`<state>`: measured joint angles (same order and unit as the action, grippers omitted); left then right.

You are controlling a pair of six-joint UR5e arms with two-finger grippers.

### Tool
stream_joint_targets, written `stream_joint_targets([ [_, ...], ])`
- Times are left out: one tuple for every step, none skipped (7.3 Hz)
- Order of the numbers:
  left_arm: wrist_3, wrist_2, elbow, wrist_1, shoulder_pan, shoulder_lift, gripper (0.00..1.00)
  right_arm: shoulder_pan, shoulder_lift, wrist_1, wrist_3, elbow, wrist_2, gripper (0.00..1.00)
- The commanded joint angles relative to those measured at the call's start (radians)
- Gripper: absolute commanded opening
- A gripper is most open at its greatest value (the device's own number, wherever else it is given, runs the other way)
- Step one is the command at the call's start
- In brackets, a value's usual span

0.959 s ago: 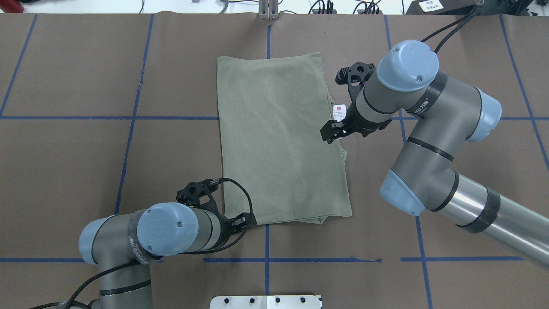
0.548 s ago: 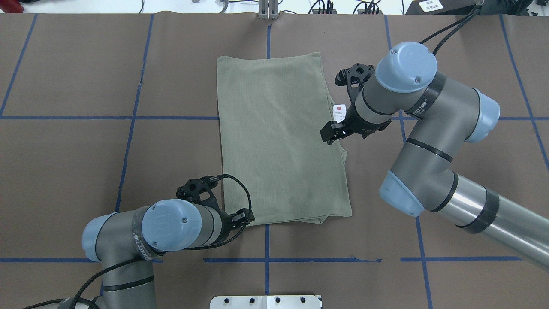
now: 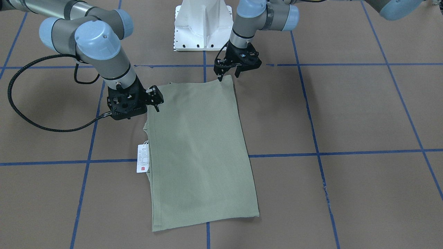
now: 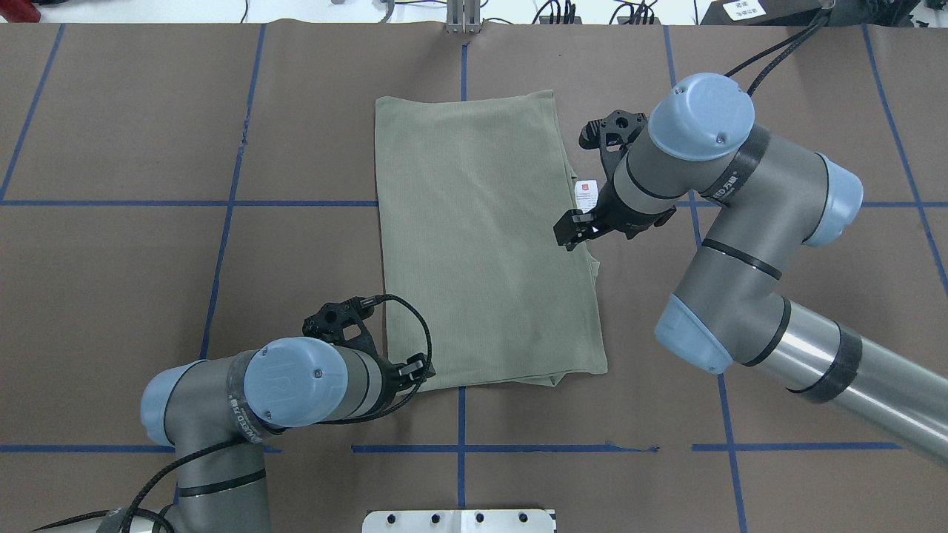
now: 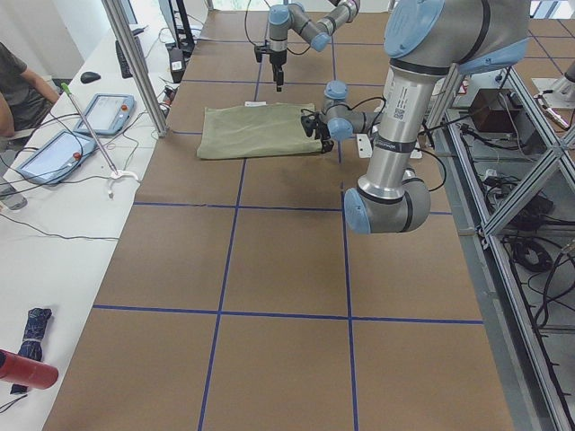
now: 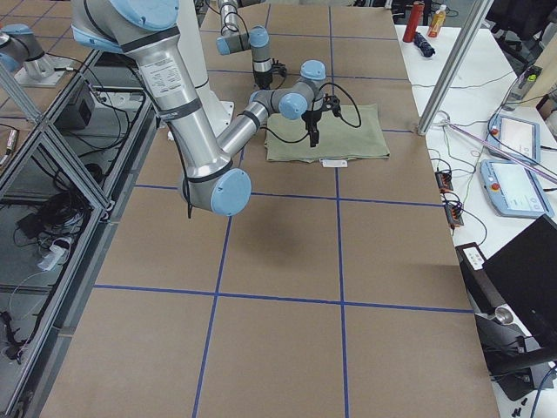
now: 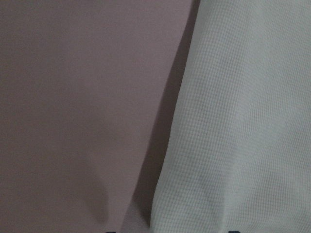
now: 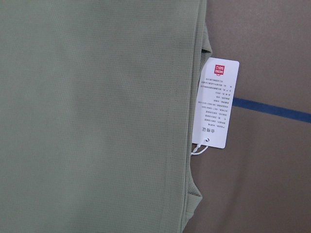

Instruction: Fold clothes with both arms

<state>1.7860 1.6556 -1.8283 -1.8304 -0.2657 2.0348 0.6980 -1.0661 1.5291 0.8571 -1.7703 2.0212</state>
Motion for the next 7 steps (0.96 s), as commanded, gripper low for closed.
stream_joint_targets([
  [0.001,-0.002,0.007,-0.001,-0.001,0.008,0.79,0.0,0.0,-0.001,0.0,-0.001,0.001,1.0],
  [0.001,-0.002,0.01,-0.001,-0.001,0.01,0.78,0.0,0.0,0.0,0.0,-0.001,0.001,1.0],
  [0.0,-0.01,0.012,-0.001,-0.001,0.01,0.78,0.0,0.0,0.0,0.0,-0.001,0.001,1.0],
  [0.0,-0.014,0.02,-0.001,-0.001,0.018,0.78,0.0,0.0,0.0,0.0,-0.001,-0.001,1.0],
  [0.0,-0.014,0.033,-0.001,-0.001,0.028,0.78,0.0,0.0,0.0,0.0,0.0,-0.001,1.0],
  [0.0,-0.014,0.047,-0.003,-0.001,0.036,0.78,0.0,0.0,-0.001,0.0,0.0,-0.001,1.0],
  [0.001,-0.014,0.052,-0.003,-0.001,0.039,0.77,0.0,-0.002,0.0,0.0,0.0,-0.001,1.0],
])
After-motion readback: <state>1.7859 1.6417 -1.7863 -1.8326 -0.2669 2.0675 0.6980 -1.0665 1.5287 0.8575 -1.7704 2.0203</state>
